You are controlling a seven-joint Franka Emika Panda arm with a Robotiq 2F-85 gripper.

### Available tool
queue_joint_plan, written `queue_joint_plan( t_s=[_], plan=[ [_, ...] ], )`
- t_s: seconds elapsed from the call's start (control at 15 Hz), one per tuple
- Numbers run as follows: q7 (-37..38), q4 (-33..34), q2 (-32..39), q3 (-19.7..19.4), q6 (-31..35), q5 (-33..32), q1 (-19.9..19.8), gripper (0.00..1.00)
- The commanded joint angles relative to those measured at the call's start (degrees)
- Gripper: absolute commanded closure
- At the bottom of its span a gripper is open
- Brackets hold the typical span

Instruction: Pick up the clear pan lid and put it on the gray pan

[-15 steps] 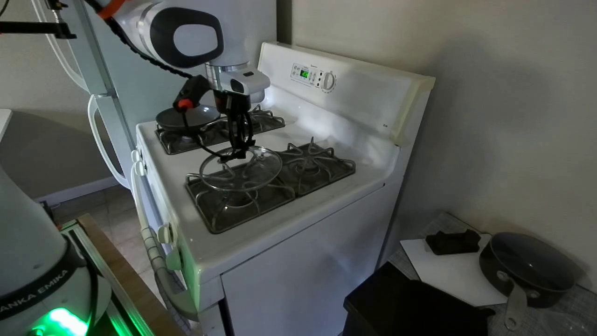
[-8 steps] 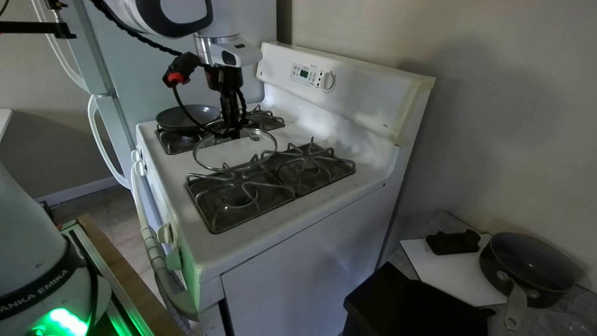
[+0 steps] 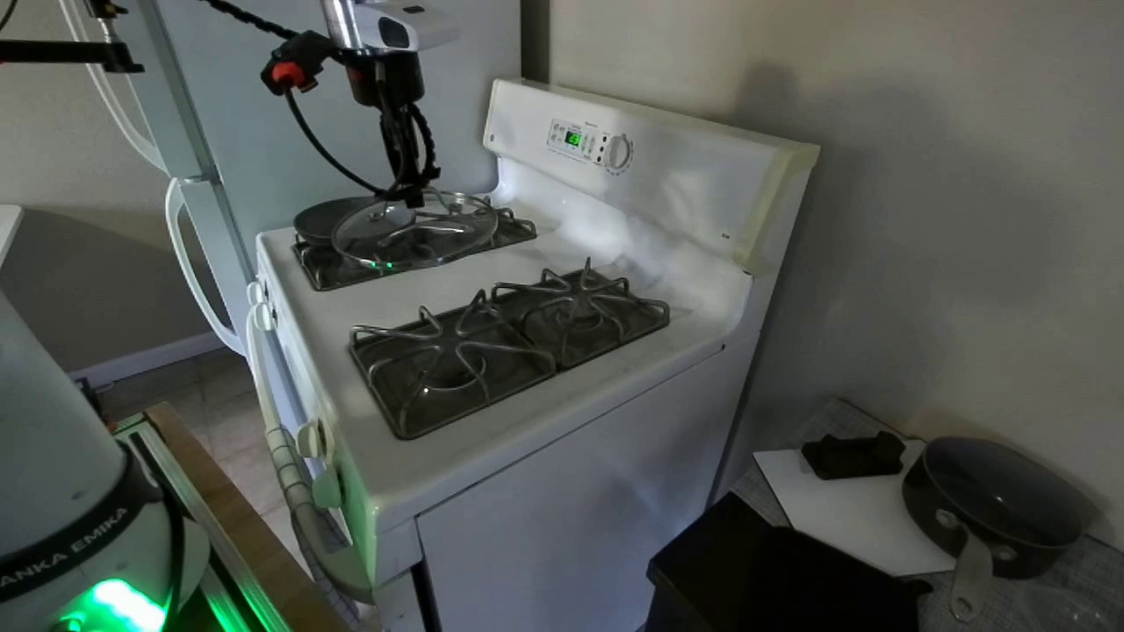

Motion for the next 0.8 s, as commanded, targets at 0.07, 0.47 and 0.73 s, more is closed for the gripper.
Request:
queue_joint_plan(
  t_s=[0.07,0.47,0.73],
  plan=[
    [-0.4,0.1,0.0,0.6,-0.2,0.4,-0.7,0.9],
    [-0.6,2.2,-0.3,2.0,-0.6,1.4,1.2,0.98],
    [0.4,7.7,2.6,6.6,-0.7,1.3,4.4,0.98]
  ],
)
